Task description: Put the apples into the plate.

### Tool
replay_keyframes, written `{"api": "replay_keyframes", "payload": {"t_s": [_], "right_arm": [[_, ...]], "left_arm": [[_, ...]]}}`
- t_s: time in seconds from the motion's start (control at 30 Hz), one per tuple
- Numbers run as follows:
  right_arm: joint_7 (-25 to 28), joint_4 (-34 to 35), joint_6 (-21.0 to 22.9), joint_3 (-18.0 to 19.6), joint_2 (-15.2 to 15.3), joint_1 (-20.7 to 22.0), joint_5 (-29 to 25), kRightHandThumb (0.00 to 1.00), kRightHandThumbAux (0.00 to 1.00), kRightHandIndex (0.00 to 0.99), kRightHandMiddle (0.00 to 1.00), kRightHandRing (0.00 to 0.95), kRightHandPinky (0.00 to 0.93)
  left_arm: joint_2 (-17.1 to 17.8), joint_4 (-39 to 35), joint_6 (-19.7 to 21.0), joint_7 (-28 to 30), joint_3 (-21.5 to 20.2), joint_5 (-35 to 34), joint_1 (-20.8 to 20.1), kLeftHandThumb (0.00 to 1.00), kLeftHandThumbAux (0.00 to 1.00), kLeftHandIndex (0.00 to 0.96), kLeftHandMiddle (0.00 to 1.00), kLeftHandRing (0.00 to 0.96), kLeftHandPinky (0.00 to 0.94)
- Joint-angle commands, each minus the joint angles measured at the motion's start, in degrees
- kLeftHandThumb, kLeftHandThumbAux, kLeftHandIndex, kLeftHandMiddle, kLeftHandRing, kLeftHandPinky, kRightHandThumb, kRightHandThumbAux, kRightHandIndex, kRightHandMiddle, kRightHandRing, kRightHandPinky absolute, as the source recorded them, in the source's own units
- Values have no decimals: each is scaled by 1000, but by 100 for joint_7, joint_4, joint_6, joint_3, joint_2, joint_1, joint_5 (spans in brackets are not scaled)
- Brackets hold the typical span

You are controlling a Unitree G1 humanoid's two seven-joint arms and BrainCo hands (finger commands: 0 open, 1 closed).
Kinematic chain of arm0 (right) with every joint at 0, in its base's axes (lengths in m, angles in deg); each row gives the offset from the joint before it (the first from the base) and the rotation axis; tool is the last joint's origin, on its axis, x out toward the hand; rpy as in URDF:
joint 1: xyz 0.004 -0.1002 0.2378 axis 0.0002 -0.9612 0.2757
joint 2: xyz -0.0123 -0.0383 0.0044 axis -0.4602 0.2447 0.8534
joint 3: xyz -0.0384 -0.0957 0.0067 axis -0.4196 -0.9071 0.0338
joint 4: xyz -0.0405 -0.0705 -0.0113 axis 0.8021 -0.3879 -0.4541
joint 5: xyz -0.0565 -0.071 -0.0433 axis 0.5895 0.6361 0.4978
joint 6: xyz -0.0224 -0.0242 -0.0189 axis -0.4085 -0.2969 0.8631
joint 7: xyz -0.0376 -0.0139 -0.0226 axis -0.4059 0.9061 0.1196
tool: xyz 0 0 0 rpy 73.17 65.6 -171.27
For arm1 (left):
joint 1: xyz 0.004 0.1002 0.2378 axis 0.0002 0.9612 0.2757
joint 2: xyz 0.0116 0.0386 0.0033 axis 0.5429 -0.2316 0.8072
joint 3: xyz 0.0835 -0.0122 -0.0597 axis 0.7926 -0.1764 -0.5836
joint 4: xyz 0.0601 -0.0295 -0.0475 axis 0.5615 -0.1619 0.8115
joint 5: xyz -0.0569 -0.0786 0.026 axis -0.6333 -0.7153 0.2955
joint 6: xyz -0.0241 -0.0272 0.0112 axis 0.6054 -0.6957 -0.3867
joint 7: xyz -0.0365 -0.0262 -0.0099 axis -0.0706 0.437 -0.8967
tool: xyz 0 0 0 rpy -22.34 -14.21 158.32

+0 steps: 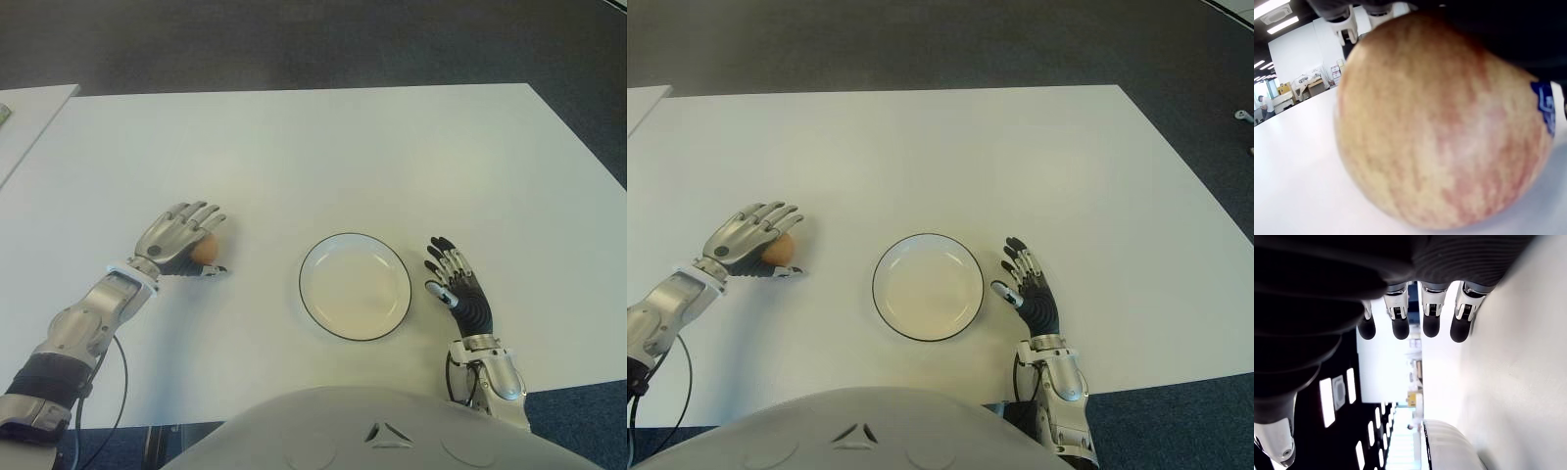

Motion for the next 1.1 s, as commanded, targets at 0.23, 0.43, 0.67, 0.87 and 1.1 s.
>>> {"api": "replay_keyframes", "payload": {"t_s": [0.23,0.43,0.67,0.87,1.1], "right_arm": [[-40,-371,424,95,35,-342,79,187,629,44,54,17,38],[12,-374,465,142,76,-325,44,195,629,49,57,18,42],[37,-403,467,192,113,-294,7,203,630,50,63,28,59],[33,-331,515,220,148,-321,-7,207,636,47,53,18,42],[41,-289,546,260,173,-316,-56,210,643,42,39,10,34]], "left_arm": [[-44,288,328,-78,383,18,59,289,274,40,0,0,2],[-76,506,456,-276,572,45,21,295,294,46,0,0,9],[-89,690,559,-378,718,-21,-51,284,296,50,9,0,22],[-172,935,577,-489,843,-191,-132,291,323,96,48,23,74],[-483,1938,303,-1240,1093,-406,-518,572,561,396,566,543,531]]}}
